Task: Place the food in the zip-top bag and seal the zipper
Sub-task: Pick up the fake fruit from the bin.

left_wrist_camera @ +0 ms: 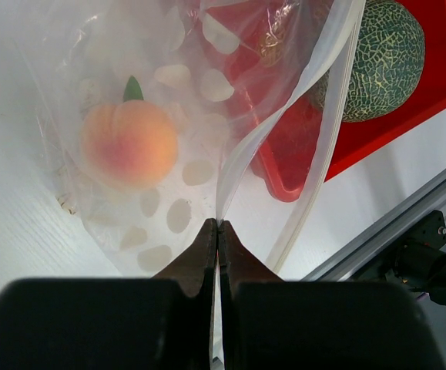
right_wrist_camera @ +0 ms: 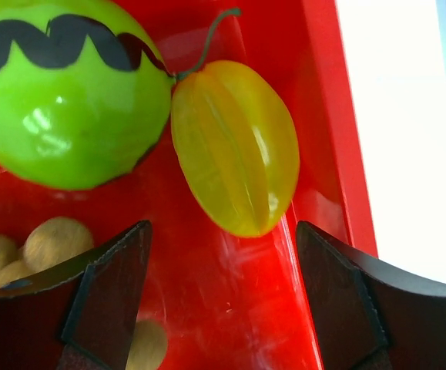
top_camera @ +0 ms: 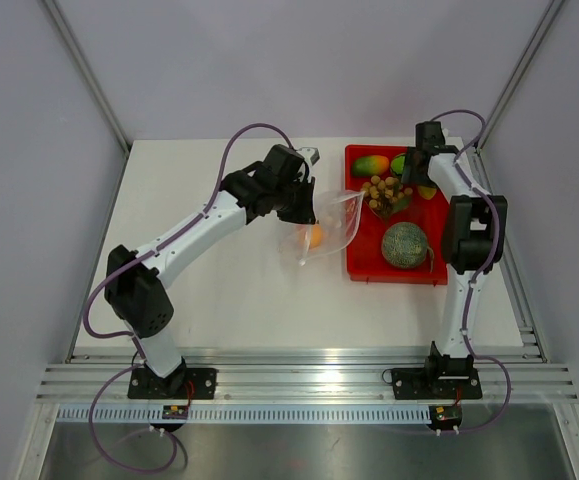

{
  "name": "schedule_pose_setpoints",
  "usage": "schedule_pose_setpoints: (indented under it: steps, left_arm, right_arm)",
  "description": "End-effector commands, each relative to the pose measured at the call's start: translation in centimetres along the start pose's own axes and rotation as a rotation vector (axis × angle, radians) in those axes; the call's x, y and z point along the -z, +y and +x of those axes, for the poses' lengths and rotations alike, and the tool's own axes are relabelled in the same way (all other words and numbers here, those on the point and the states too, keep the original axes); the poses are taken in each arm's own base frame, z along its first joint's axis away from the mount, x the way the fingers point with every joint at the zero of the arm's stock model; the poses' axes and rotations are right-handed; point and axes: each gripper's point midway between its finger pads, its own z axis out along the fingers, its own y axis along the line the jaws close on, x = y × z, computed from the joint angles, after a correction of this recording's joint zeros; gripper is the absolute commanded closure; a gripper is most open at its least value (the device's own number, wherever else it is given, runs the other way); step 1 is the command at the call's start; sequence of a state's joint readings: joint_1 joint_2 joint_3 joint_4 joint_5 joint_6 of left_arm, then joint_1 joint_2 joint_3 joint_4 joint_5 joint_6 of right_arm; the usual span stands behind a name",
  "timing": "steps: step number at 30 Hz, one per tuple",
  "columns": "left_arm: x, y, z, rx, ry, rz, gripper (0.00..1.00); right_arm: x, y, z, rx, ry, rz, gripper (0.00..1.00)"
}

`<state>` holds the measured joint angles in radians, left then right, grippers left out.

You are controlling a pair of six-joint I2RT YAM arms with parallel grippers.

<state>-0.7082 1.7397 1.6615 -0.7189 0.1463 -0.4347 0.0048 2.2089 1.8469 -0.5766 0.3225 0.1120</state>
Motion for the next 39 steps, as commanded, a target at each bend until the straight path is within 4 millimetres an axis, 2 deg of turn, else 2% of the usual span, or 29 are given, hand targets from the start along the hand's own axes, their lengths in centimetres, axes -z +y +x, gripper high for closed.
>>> schedule_pose_setpoints:
  steps: [1, 4, 7, 9, 14, 18, 24, 25, 26, 29, 30, 31, 34, 36, 37, 38, 39]
  left_arm:
    - [1.5, -0.9, -2.1, -0.022, -0.067, 0.025, 1.00]
    - [1.1, -0.8, -1.9, -0.019, -0.055, 0.025, 1.00]
    - [0.6, -0.9, -1.5, -0.013, -0.043, 0.038, 1.00]
    - [0.2, -0.9, -1.4, -0.007, -0.039, 0.045, 1.00]
    - [-0.4, -0.8, -1.3, -0.003, -0.028, 0.047, 1.00]
    - [-0.9, -0.9, -1.3, -0.003, -0.020, 0.054, 1.00]
    - [-1.4, -0.8, -0.9, 0.002, -0.003, 0.060, 1.00]
    - [-1.4, -0.8, -0.9, 0.002, -0.003, 0.060, 1.00]
    - [-1.4, -0.8, -0.8, 0.002, -0.002, 0.062, 1.00]
    - [-1.1, -0.8, -1.0, 0.002, -0.010, 0.059, 1.00]
    - [-1.1, -0.8, -1.2, 0.001, -0.016, 0.057, 1.00]
    - [-1.0, -0.8, -1.3, 0.002, -0.019, 0.058, 1.00]
    - [-0.8, -0.9, -2.0, -0.004, -0.031, 0.050, 1.00]
    - [-1.0, -0.9, -2.2, 0.003, -0.030, 0.041, 1.00]
    - [-0.7, -1.1, -3.0, 0.002, -0.047, 0.040, 1.00]
    - [-0.7, -1.1, -3.3, 0.005, -0.052, 0.037, 1.00]
    - [-0.7, -1.2, -3.5, 0.014, -0.055, 0.035, 1.00]
  right_arm:
    - [-0.5, 0.4, -2.1, 0.041, -0.050, -0.003, 0.18]
    - [-1.4, 0.5, -2.0, 0.064, -0.058, 0.001, 0.20]
    - [-2.2, -0.5, -2.0, 0.080, -0.071, 0.069, 0.24]
    - [-2.6, -1.0, -2.1, 0.078, -0.087, 0.098, 0.29]
    - [-2.7, -2.0, -2.5, 0.130, -0.114, 0.151, 0.32]
    - [-3.1, -2.4, -2.4, 0.143, -0.124, 0.179, 0.41]
    - [-2.5, -2.6, -3.0, 0.142, -0.159, 0.182, 0.62]
    - [-2.1, -2.7, -3.3, 0.134, -0.166, 0.182, 0.66]
    - [-1.9, -2.6, -3.3, 0.127, -0.167, 0.178, 0.75]
    - [-0.2, -2.8, -4.0, 0.082, -0.193, 0.160, 0.78]
    - [0.2, -2.8, -3.6, 0.073, -0.188, 0.153, 0.79]
    - [1.6, -3.0, -4.4, 0.051, -0.213, 0.145, 0.79]
    - [4.7, -3.3, -4.9, -0.019, -0.248, 0.104, 0.80]
    - [5.9, -3.2, -3.9, -0.045, -0.233, 0.073, 0.81]
    - [7.7, -3.4, -4.4, -0.065, -0.257, 0.055, 0.81]
    - [8.4, -3.2, -4.2, -0.087, -0.257, 0.029, 0.81]
    - [8.7, -3.3, -2.9, -0.087, -0.227, 0.023, 0.81]
